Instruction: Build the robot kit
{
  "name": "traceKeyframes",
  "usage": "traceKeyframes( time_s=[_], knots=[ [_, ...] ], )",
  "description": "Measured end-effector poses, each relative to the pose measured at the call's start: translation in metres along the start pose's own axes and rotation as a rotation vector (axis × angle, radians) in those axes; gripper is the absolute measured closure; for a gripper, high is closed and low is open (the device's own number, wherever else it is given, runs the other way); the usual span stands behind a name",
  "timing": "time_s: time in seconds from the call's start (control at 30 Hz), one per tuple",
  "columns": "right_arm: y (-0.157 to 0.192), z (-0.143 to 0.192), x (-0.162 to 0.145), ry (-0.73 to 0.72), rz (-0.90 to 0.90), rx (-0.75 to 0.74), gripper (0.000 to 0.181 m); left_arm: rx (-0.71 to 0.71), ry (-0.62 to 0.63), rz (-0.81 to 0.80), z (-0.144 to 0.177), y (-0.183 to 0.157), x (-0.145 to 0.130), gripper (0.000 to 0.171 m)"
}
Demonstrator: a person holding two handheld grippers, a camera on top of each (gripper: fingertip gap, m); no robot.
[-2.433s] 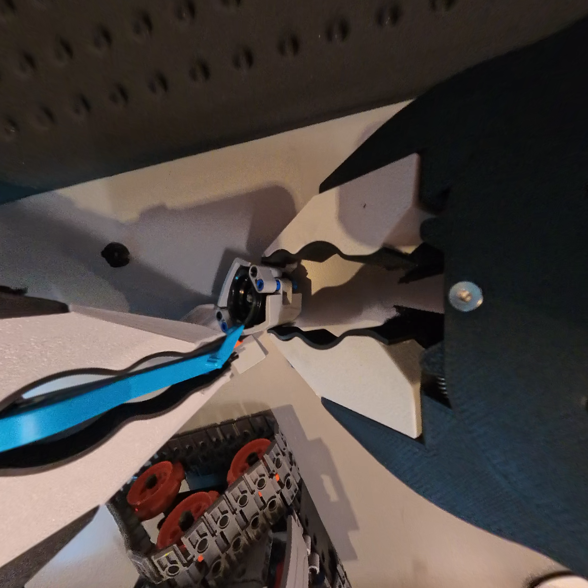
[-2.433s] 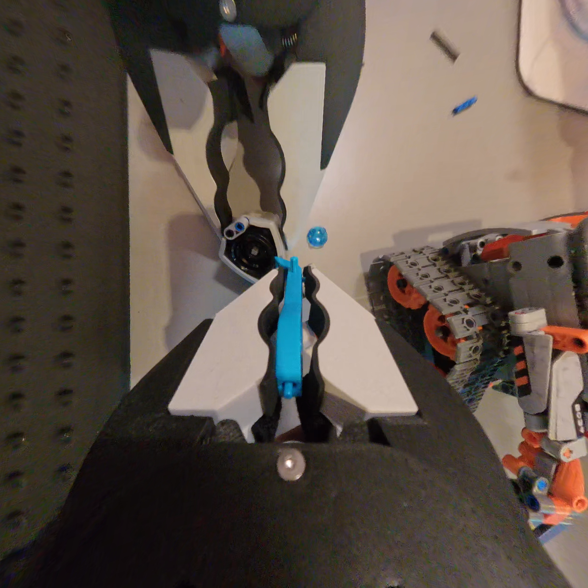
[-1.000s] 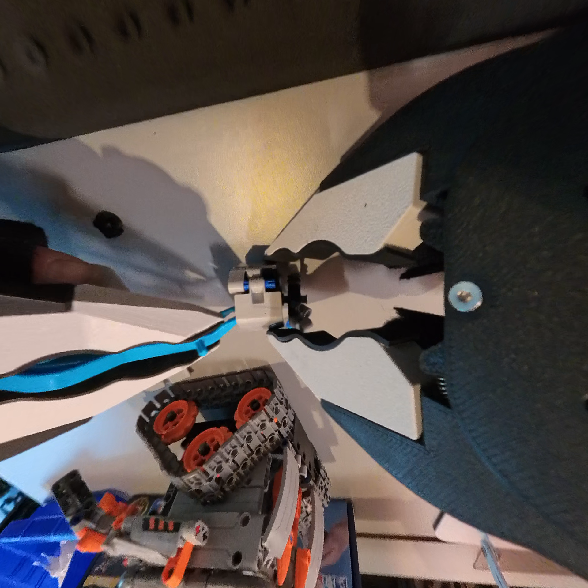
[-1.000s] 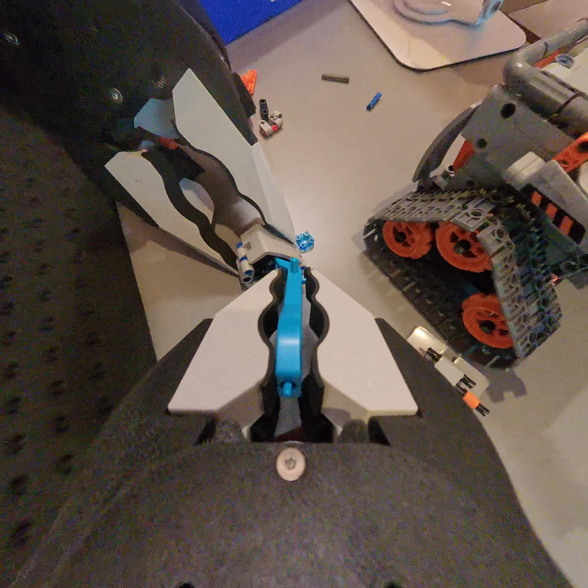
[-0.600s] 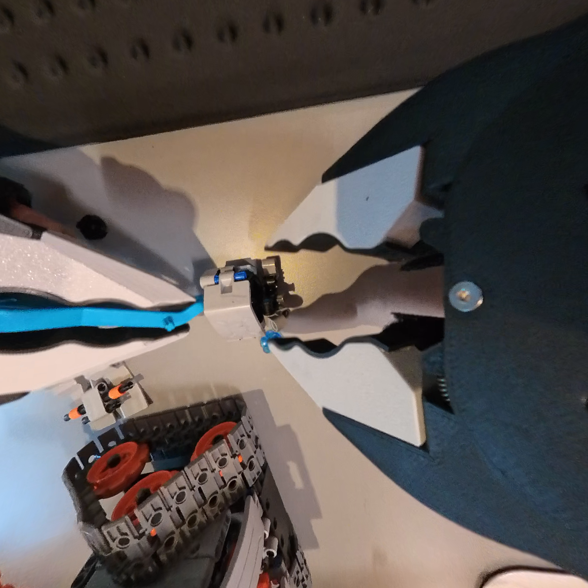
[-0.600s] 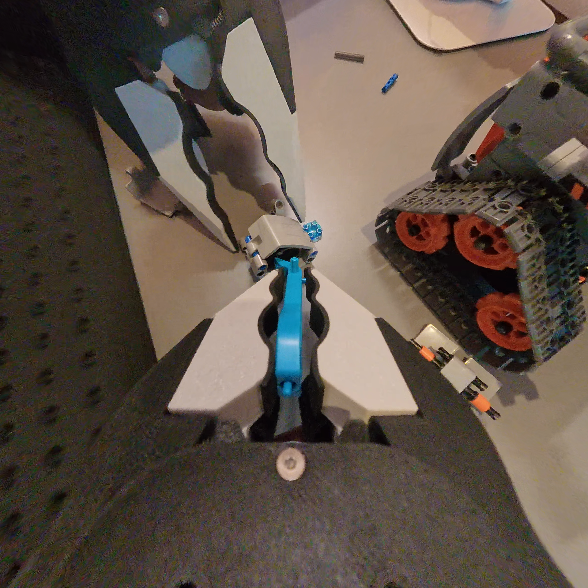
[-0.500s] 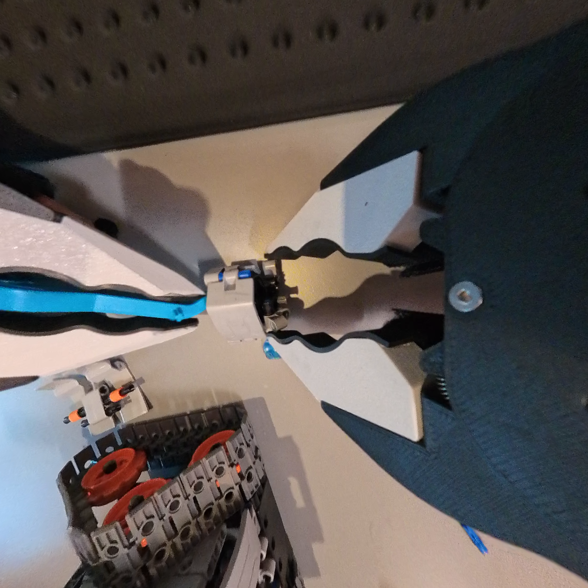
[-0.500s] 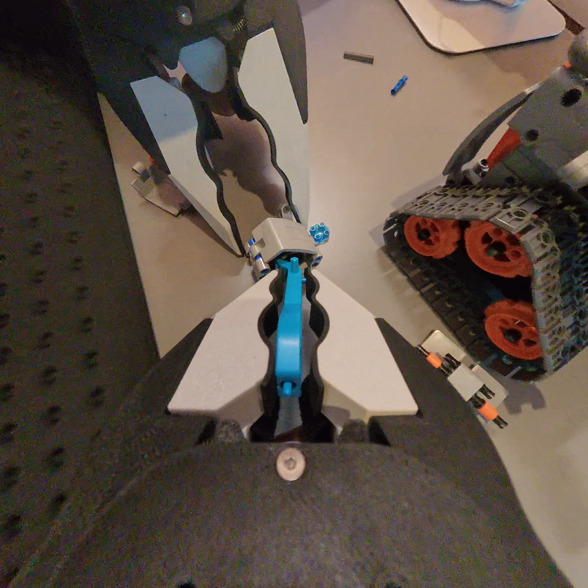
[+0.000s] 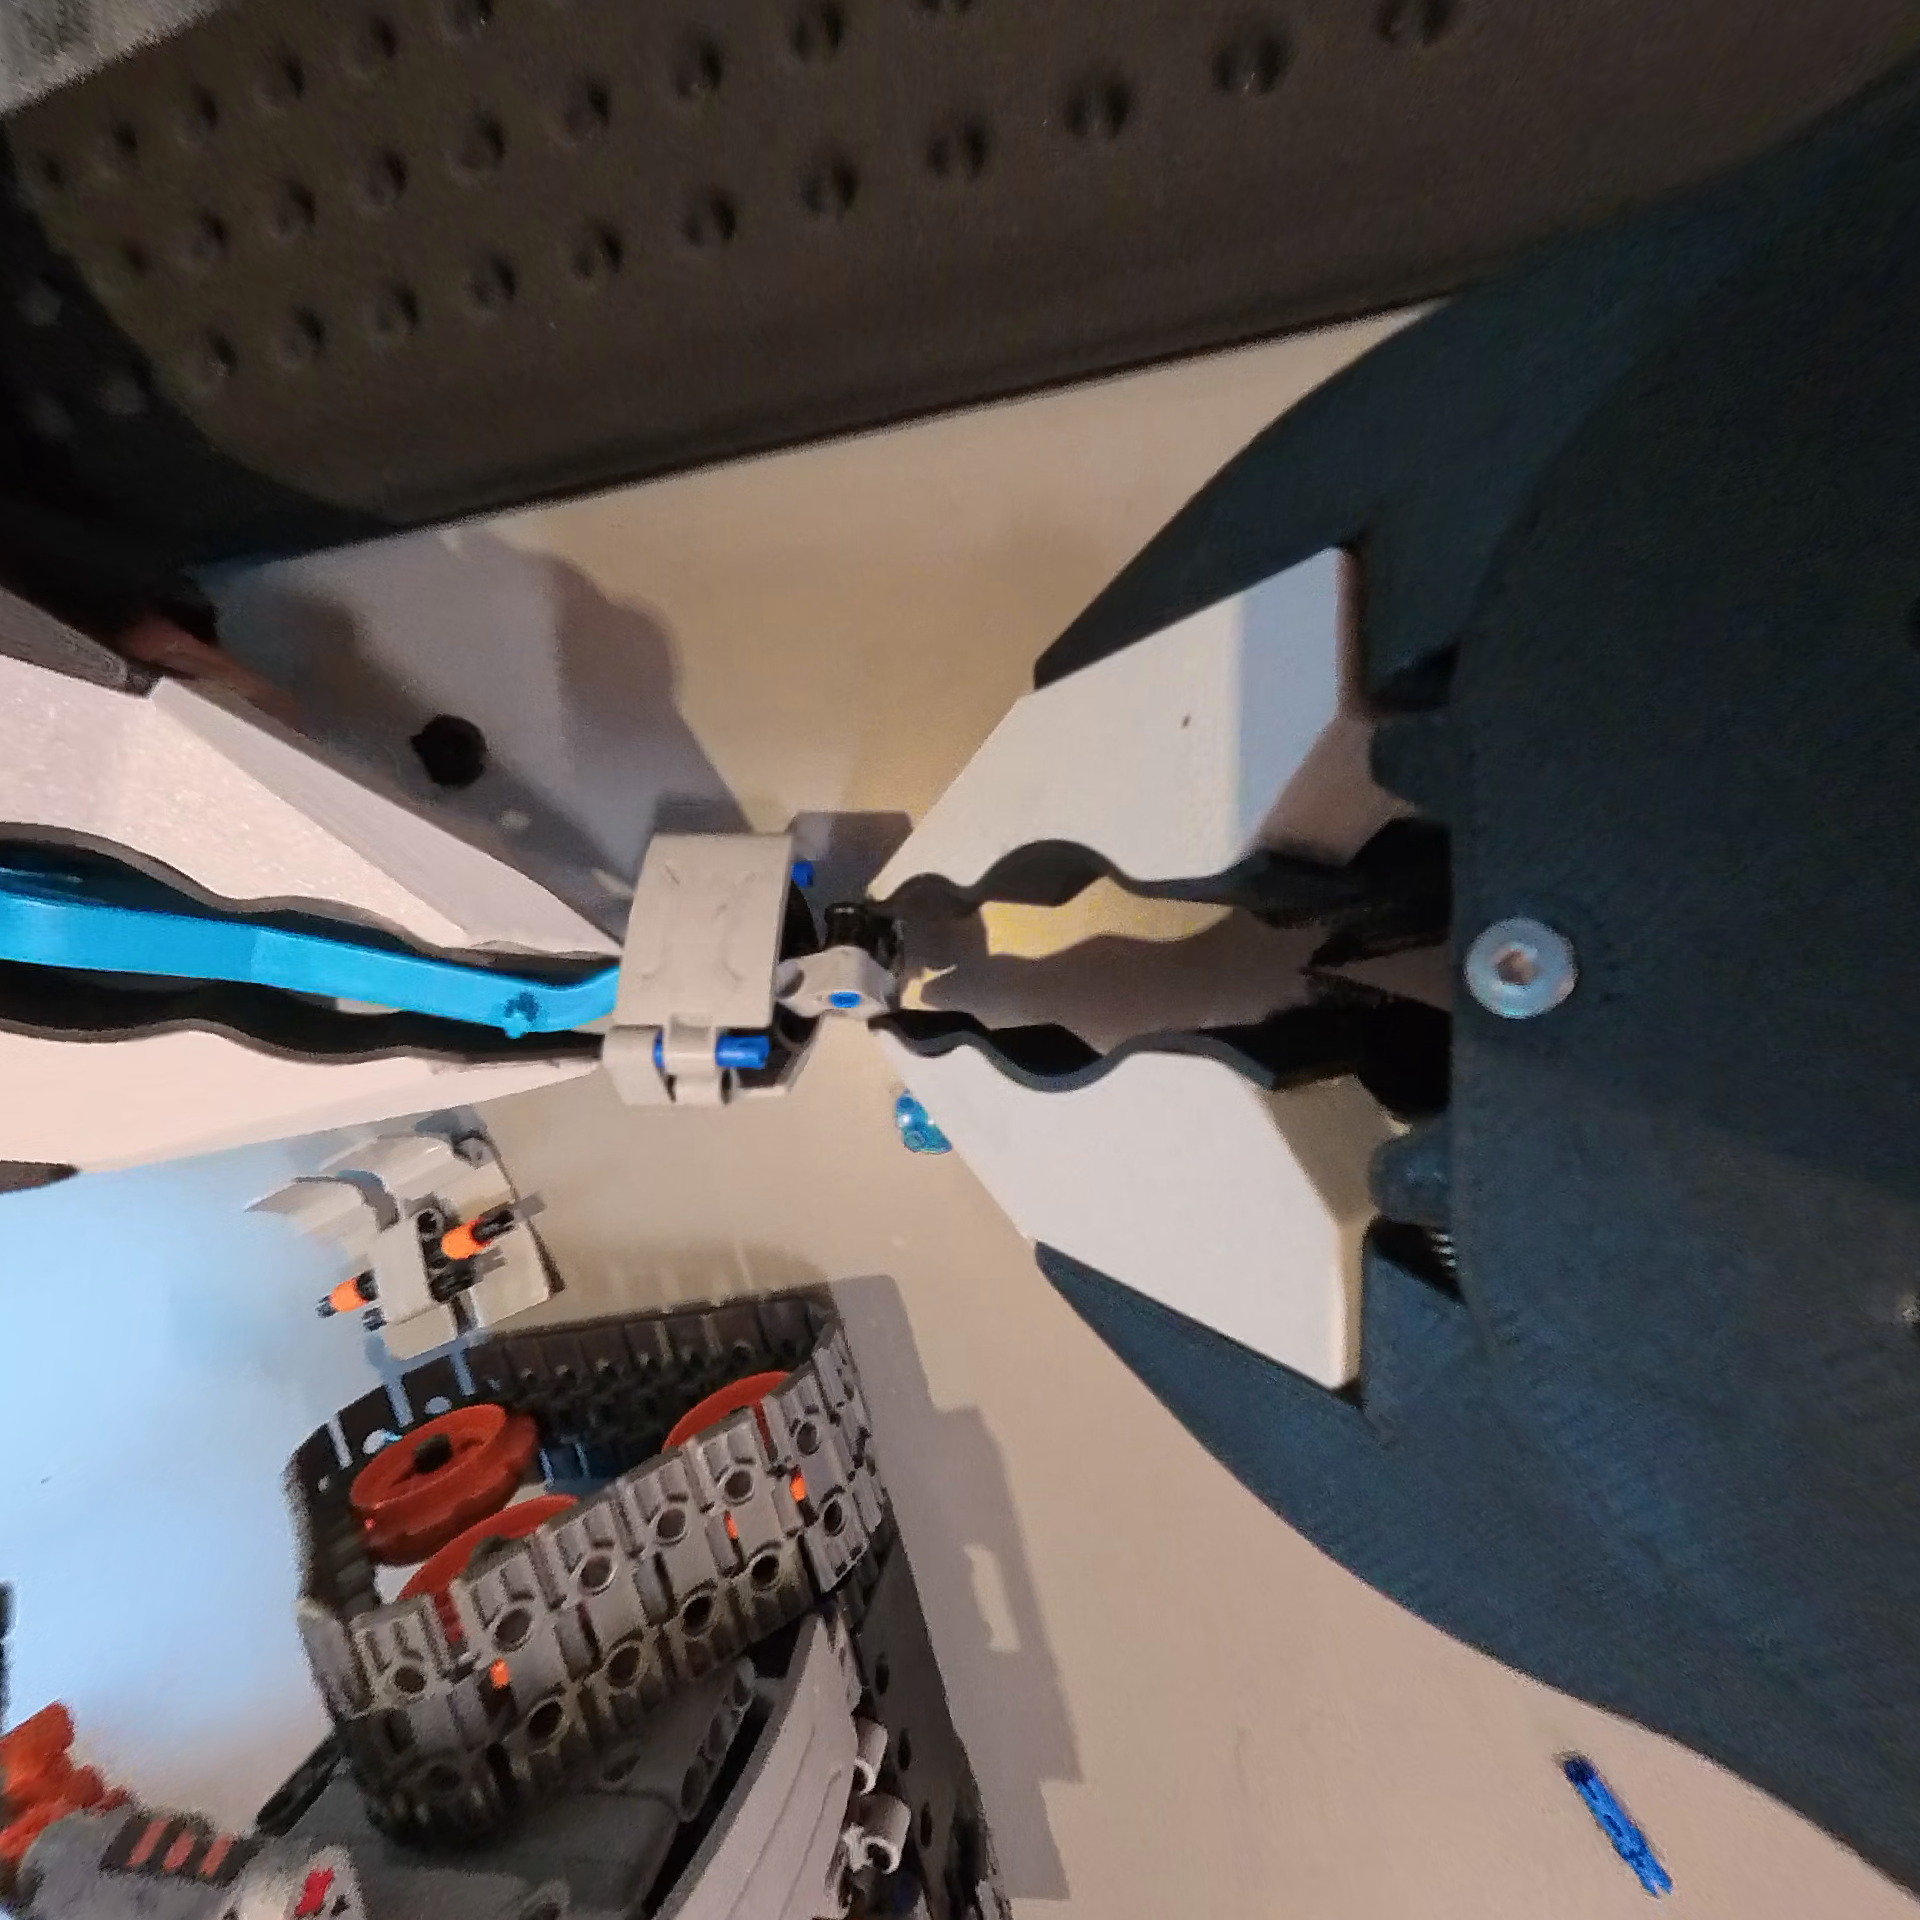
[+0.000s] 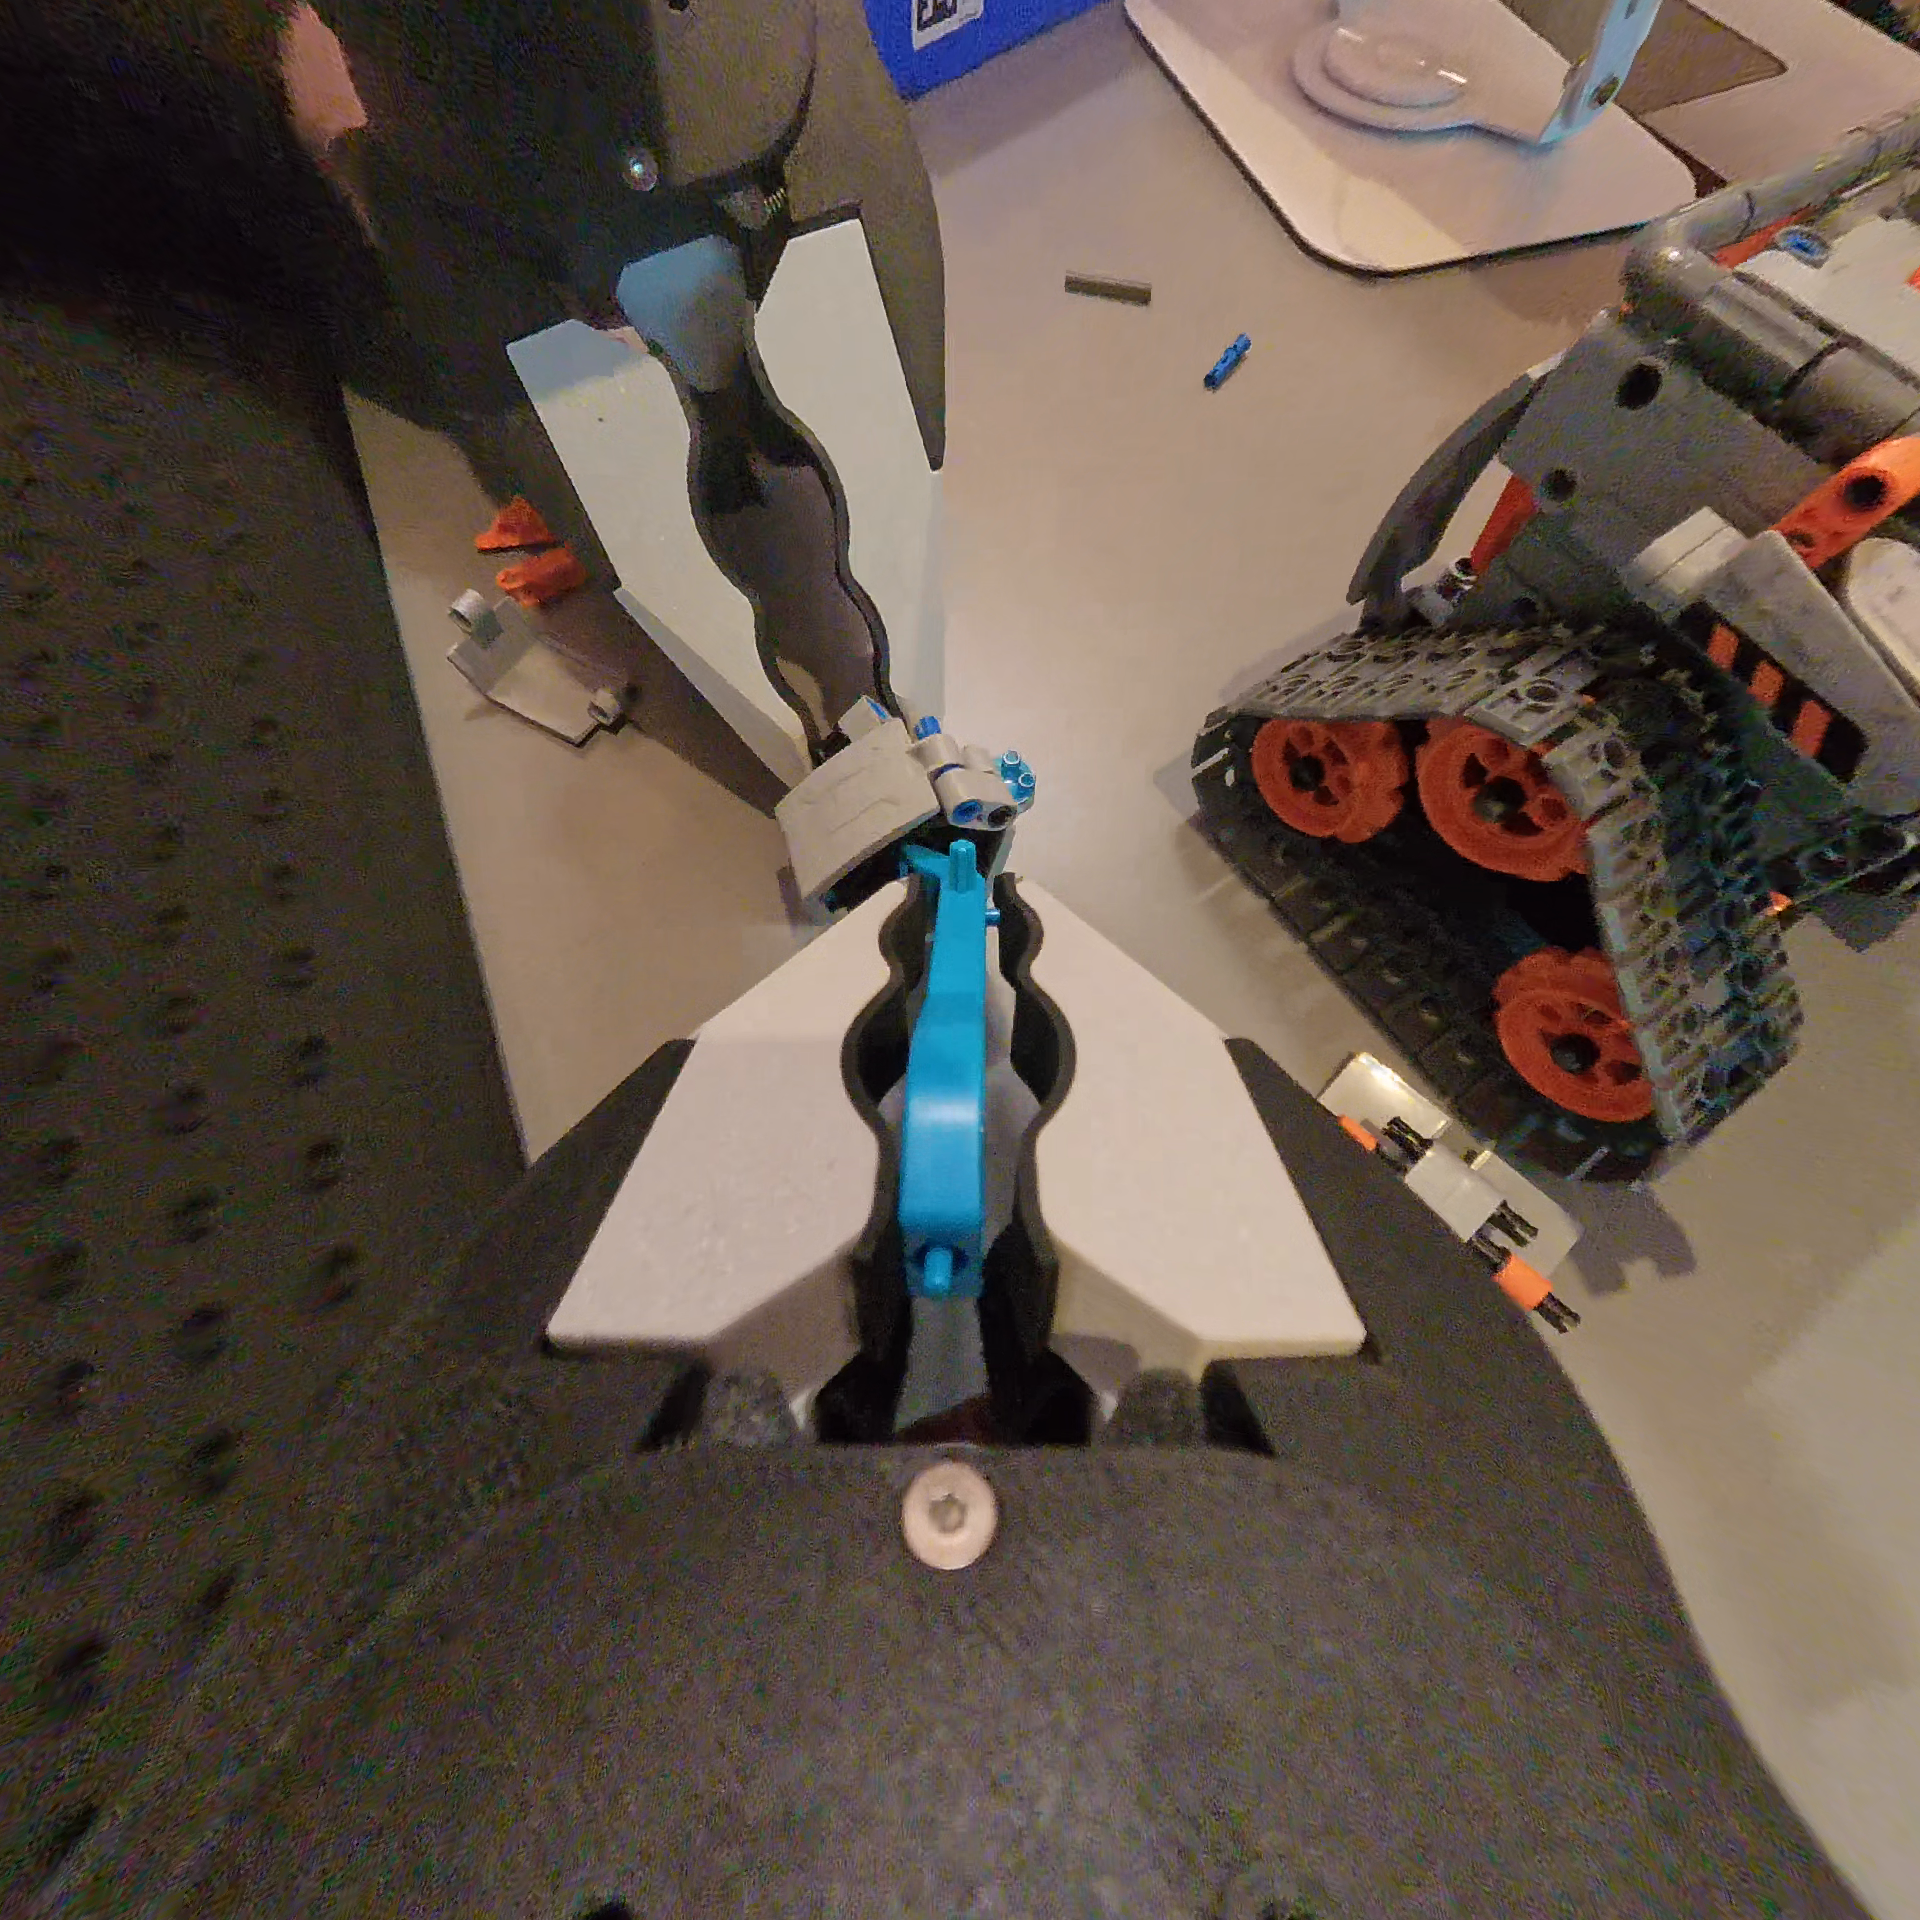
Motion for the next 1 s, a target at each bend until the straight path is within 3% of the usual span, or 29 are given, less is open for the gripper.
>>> traceKeyframes(
  time_s=[0.37, 0.7, 1.0],
  knots=[
    [-0.014, 0.021, 0.012, -0.102, -0.059, -0.03, 0.17, 0.063, -0.093, -0.097, 0.005, 0.003, 0.017, 0.158],
    [-0.029, 0.038, 0.026, -0.179, -0.138, -0.178, 0.17, 0.222, -0.217, -0.264, 0.019, 0.002, 0.049, 0.159],
    [-0.03, 0.046, 0.036, -0.262, -0.163, -0.238, 0.17, 0.381, -0.206, -0.397, 0.028, 0.002, 0.063, 0.159]
  ],
)
Point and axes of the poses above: each gripper's, where its closed fingertips meet, z back along the fingers, x out of its top, y = z × x across the jaws, the point moved 2 cm from there along z, back along the fingers, and after that the axes turned 13 degrees about -x, right-handed, at the moved point
